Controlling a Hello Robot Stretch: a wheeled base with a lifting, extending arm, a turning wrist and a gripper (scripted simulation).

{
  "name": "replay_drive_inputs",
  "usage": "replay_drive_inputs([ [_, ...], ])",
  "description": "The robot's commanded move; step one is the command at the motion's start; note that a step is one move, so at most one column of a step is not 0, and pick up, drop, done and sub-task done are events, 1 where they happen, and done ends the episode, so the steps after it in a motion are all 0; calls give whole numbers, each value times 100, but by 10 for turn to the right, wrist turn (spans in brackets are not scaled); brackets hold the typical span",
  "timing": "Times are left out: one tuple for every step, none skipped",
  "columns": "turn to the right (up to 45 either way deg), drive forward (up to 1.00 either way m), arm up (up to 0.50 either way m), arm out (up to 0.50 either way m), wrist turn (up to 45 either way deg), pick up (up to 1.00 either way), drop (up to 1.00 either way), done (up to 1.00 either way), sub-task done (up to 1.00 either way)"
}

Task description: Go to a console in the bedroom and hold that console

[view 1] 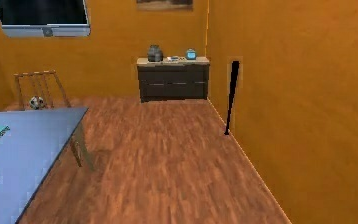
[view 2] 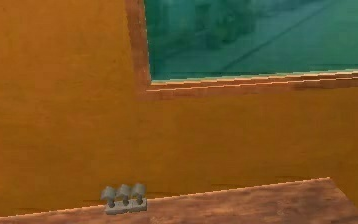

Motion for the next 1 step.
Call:
replay_drive_inputs([
  [-450,0,0,0,0,0,0,0,0],
])
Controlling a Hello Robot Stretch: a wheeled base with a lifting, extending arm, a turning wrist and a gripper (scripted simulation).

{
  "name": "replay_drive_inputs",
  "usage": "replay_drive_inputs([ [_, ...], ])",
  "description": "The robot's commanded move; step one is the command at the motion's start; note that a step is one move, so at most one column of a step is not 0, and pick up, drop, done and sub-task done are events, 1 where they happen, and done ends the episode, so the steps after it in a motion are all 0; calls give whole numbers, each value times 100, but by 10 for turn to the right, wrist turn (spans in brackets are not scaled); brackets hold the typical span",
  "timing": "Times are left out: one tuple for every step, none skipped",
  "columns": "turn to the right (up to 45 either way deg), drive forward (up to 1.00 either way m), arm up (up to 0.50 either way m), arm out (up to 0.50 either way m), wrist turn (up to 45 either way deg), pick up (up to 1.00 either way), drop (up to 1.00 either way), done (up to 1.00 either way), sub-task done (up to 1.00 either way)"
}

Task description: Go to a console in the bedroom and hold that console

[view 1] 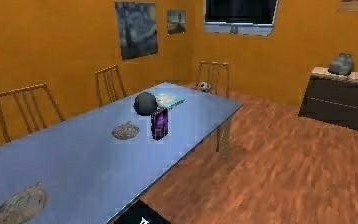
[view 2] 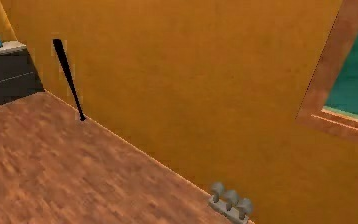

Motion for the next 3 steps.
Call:
replay_drive_inputs([
  [-450,0,0,0,0,0,0,0,0],
  [-450,0,0,0,0,0,0,0,0],
  [450,0,0,0,0,0,0,0,0],
])
